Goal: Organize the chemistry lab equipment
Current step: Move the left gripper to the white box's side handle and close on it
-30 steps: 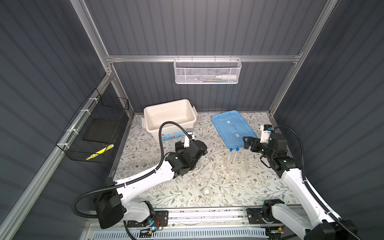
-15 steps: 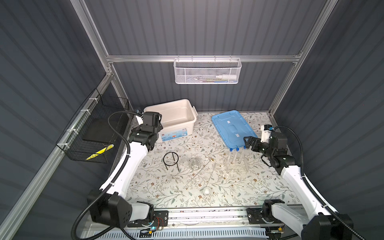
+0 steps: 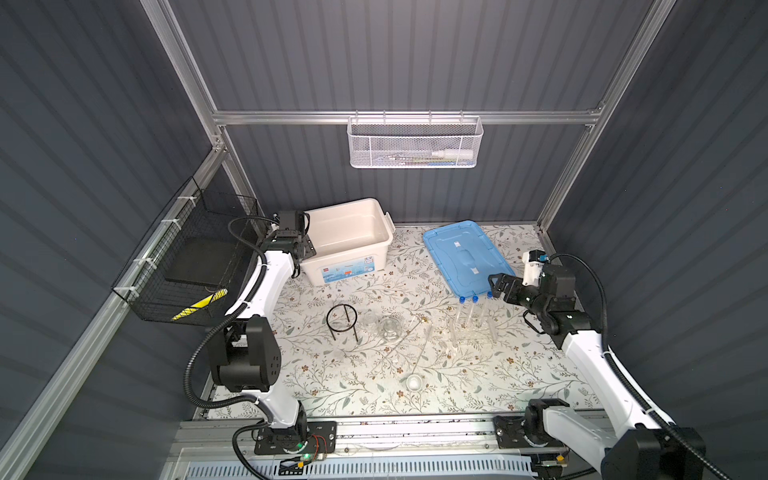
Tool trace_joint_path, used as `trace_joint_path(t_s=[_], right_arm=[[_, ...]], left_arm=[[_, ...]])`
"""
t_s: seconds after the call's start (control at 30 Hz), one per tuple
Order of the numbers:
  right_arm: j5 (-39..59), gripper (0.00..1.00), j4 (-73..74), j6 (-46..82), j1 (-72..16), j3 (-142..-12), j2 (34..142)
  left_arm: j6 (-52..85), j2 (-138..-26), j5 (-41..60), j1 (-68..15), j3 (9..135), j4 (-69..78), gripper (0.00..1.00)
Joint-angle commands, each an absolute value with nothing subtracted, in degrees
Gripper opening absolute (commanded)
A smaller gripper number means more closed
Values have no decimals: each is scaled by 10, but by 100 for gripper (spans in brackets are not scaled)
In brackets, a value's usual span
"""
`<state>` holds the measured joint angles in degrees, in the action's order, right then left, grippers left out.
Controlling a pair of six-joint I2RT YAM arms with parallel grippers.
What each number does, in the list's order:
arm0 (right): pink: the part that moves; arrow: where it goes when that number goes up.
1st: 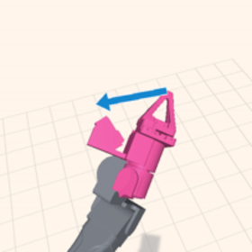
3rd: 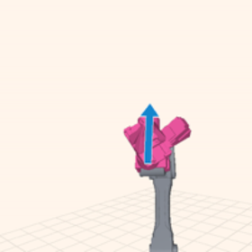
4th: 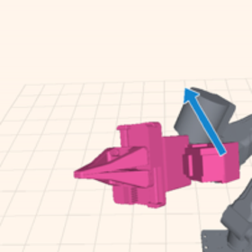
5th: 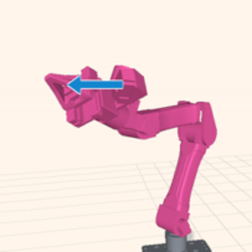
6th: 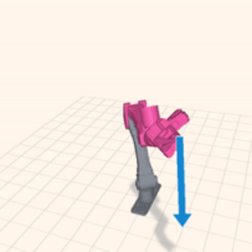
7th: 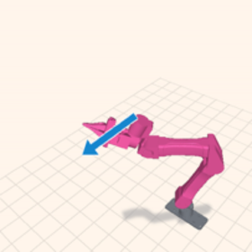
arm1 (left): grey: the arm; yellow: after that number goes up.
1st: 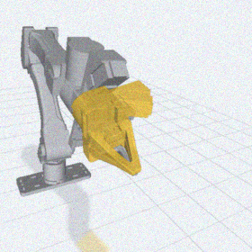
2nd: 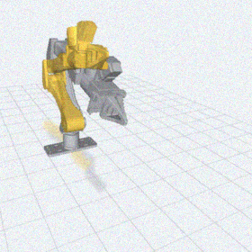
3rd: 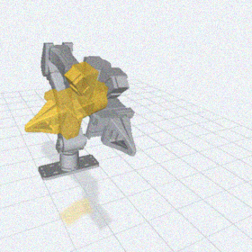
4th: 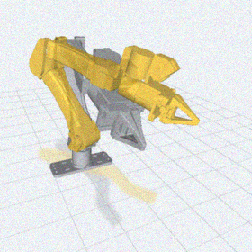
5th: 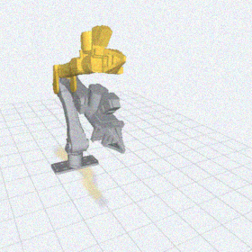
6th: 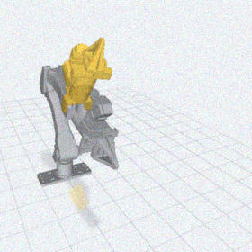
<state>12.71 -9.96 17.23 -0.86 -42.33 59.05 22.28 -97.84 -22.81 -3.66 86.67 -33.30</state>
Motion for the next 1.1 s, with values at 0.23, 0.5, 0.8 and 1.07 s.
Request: trace_joint_path(t_s=[0.23, 0.5, 0.8, 1.07], right_arm=[[131, 99, -109, 179, -4, -436, 593], [123, 99, -118, 174, -4, -436, 590], [120, 99, -126, 170, -3, -442, 591], [125, 99, -125, 177, -3, -446, 592]], left_arm=[[174, -1029, -194, -40, 905, -319, 65], [145, -1035, -175, -40, 899, -307, 43], [119, -1031, -121, -41, 885, -294, 29], [118, -1019, -82, -43, 870, -297, 23]])
